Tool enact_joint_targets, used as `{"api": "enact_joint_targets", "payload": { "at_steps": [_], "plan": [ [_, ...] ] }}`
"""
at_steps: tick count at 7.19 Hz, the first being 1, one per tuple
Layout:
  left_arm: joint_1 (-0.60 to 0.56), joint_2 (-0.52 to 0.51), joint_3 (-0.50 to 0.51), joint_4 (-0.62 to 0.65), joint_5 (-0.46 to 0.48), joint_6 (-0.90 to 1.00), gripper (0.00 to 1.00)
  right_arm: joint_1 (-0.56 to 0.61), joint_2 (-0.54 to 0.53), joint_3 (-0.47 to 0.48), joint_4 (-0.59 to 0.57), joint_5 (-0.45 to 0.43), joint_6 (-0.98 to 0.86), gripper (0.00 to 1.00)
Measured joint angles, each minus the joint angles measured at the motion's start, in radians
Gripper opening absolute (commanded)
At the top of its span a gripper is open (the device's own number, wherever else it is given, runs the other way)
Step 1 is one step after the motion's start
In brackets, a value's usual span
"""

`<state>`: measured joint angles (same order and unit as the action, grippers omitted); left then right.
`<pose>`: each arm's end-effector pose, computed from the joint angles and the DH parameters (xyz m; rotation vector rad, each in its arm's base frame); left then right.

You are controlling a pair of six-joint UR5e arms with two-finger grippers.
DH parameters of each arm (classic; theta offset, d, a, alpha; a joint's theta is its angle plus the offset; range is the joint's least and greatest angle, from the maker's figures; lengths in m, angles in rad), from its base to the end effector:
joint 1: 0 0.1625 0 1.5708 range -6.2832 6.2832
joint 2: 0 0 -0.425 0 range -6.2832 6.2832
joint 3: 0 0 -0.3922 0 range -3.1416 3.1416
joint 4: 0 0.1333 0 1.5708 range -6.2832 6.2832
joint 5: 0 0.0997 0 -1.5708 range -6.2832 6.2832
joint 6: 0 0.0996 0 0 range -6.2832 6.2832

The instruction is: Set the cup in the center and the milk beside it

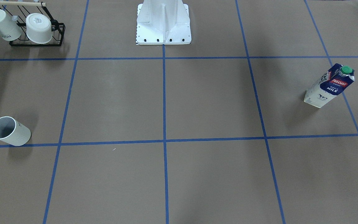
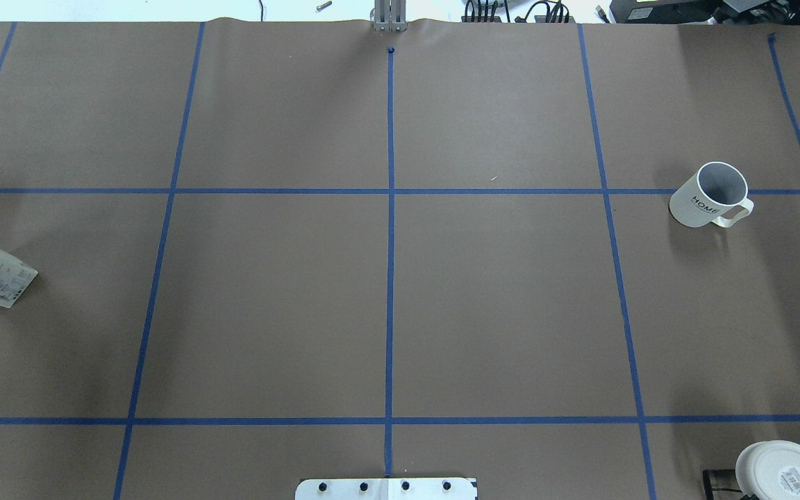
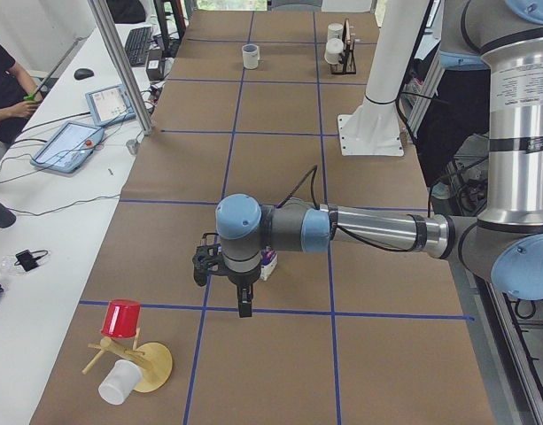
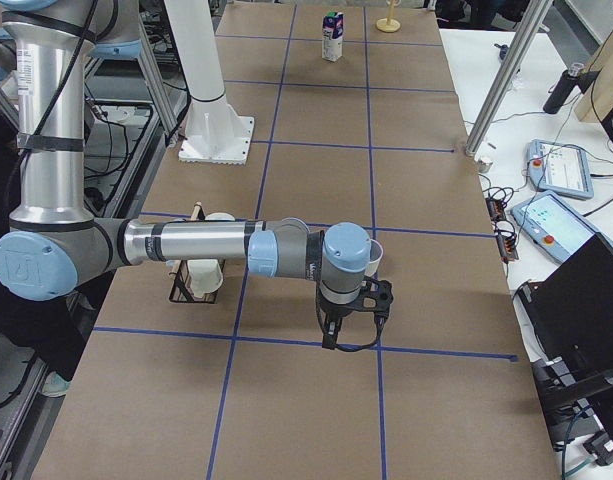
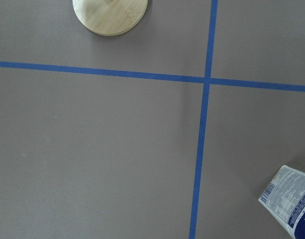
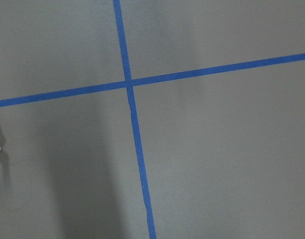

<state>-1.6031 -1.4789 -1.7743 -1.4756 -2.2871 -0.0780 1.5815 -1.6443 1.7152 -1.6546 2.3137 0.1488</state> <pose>-0.0825 -0.4492 0.6155 -0.0007 0.7168 -0.0997 0.0708 -0.4580 0.6332 -0.0636 -0.7411 0.1569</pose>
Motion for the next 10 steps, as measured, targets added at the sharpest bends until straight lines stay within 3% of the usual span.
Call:
{"api": "enact_joint_targets", "payload": {
  "at_steps": [10],
  "plan": [
    [0.0,-0.006,0.003,0.0,0.001,0.006,0.99,0.001,-0.02,0.028,0.002,0.027,-0.007,1.0]
  ]
}}
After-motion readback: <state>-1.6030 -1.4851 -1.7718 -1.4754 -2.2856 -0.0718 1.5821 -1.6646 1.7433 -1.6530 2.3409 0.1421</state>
